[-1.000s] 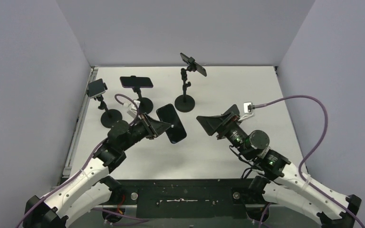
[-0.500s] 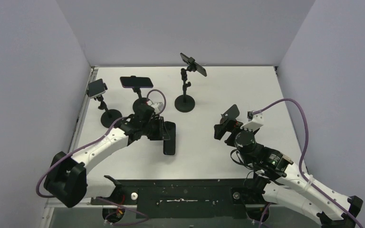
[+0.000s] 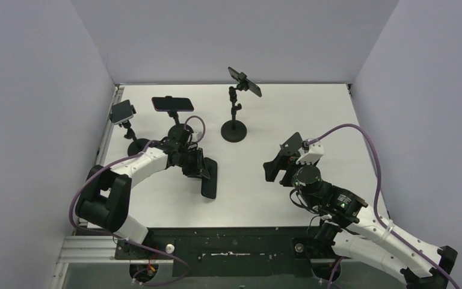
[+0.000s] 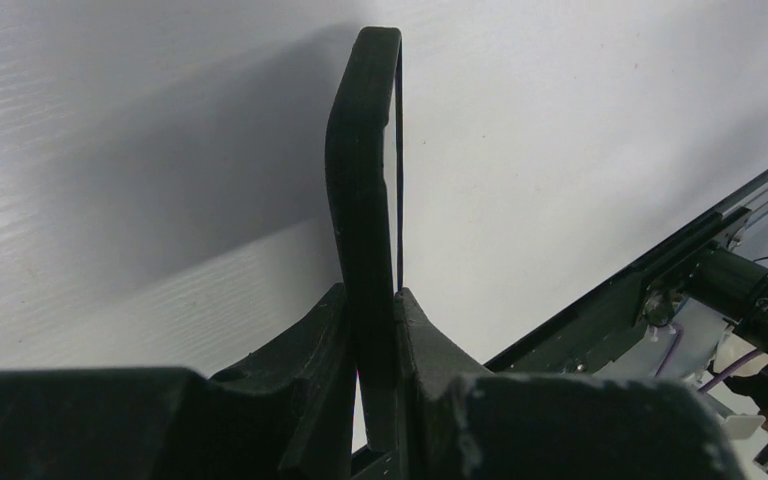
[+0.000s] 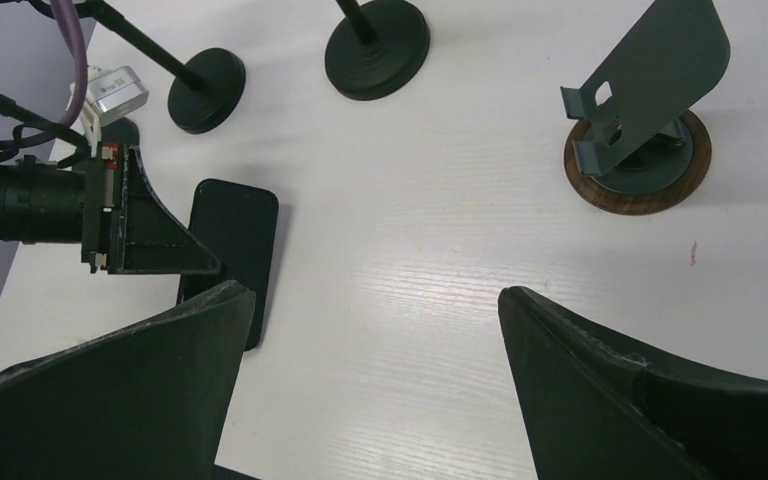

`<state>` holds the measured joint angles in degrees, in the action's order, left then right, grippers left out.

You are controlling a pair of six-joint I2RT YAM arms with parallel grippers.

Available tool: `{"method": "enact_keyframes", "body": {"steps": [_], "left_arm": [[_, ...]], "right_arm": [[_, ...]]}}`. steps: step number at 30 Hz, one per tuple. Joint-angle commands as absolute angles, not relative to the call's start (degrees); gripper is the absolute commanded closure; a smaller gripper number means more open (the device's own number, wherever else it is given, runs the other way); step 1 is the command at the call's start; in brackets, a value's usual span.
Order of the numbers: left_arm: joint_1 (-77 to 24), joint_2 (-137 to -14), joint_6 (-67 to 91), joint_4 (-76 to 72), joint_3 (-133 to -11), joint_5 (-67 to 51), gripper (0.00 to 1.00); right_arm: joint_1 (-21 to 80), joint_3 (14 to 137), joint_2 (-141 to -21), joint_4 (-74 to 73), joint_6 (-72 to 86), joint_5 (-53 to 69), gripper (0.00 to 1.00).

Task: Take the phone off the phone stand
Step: Place the phone at the center of the board.

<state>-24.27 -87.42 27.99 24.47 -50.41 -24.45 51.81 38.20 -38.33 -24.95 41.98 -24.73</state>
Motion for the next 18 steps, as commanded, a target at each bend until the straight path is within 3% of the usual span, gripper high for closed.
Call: {"method": "enact_keyframes", "body": {"steps": [1,7,12,18], "left_arm": [[-24.1,-88.5,25.2,24.8,-52.5,-29.9,1.0],[-23.3,-90.8,24.8,24.3,-50.9,-29.1,1.0],[-22.9,-91.0,25.5,23.7,-49.3,-27.3,0.88],[-22.2,-89.9,26.2,22.8,-46.9,-25.4,0.82]], "right_arm": [[51.9,39.3,-38.3,-22.4,40.2,-23.8,0.0],[51.9,39.6,-39.7,-21.6,39.7,-23.6,0.0],[51.9,39.8,-40.2,-22.1,39.4,-24.1,0.0],[51.9,39.7,-40.1,-22.2,39.4,-24.4,0.0]]}}
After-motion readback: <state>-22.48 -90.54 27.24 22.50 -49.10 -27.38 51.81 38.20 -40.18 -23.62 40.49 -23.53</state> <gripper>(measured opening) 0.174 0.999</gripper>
